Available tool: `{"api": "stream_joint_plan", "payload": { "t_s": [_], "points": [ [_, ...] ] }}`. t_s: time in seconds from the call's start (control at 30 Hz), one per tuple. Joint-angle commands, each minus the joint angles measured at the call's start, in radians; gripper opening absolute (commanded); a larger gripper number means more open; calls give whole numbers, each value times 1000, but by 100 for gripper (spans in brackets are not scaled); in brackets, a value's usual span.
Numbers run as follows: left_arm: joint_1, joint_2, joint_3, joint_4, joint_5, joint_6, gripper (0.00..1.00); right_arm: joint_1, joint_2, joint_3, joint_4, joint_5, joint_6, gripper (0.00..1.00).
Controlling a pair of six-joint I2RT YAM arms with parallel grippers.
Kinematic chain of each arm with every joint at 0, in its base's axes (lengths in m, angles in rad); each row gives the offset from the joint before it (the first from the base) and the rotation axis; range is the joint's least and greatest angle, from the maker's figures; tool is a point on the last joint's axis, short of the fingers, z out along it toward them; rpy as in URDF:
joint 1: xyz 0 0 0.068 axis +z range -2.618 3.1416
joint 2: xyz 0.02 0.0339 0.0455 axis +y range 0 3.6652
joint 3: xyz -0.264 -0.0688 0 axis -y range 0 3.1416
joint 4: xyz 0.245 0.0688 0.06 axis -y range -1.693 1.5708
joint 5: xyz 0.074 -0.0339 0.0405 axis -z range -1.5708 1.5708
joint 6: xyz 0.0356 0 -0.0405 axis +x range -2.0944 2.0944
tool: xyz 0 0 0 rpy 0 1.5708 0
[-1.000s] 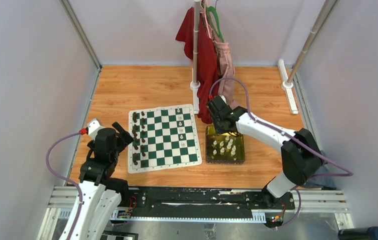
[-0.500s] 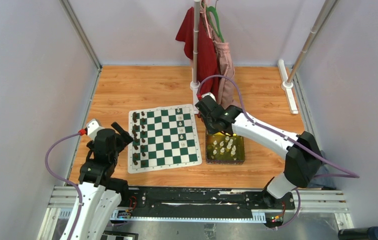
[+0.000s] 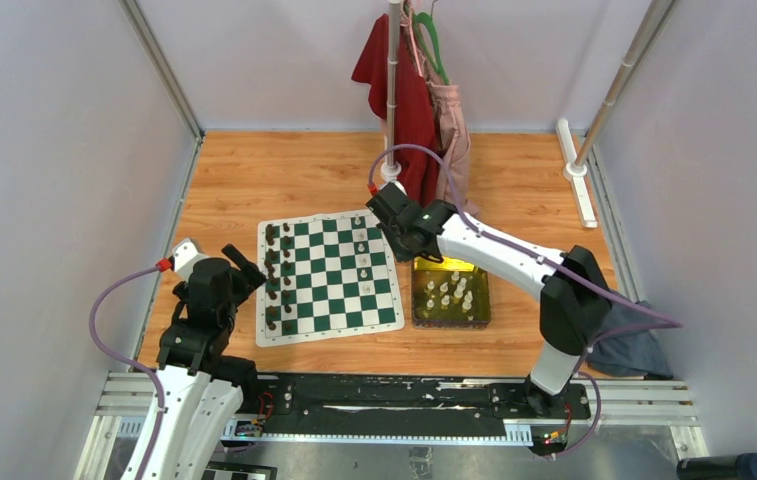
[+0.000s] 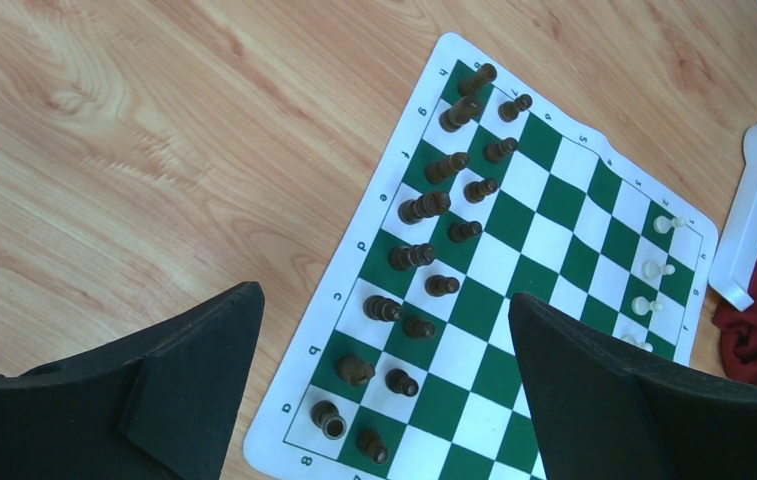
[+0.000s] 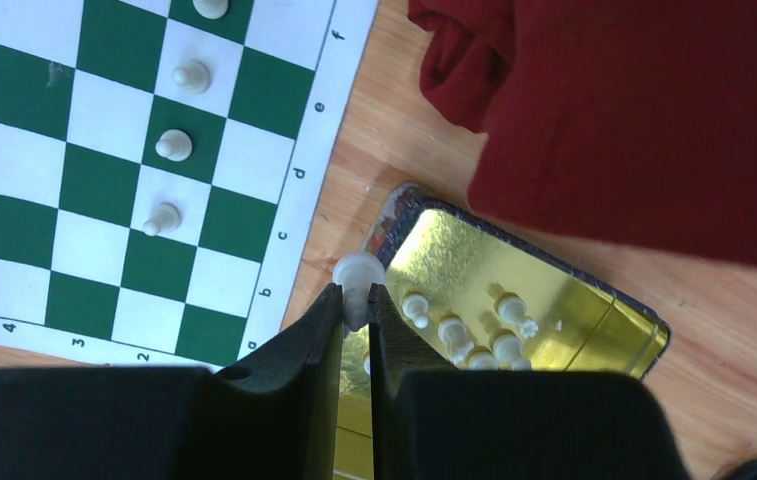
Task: Set up the chess pieces on the board
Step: Place the chess piece on the chessboard.
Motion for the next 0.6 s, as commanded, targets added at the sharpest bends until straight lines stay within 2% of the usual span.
{"api": "stream_joint_plan", "payload": {
  "t_s": [0.0,0.3,0.57],
  "points": [
    [5,-10,-12,3,-20,-4,100,14,69,73,-33,-20,-36,0],
    [5,-8,-12,4,-29,-4,100,2,218,219,-34,-76,-66,0],
    [5,-1,-15,10,-31,1,100,-15,315,276,-31,-130,-80,0]
  ]
}}
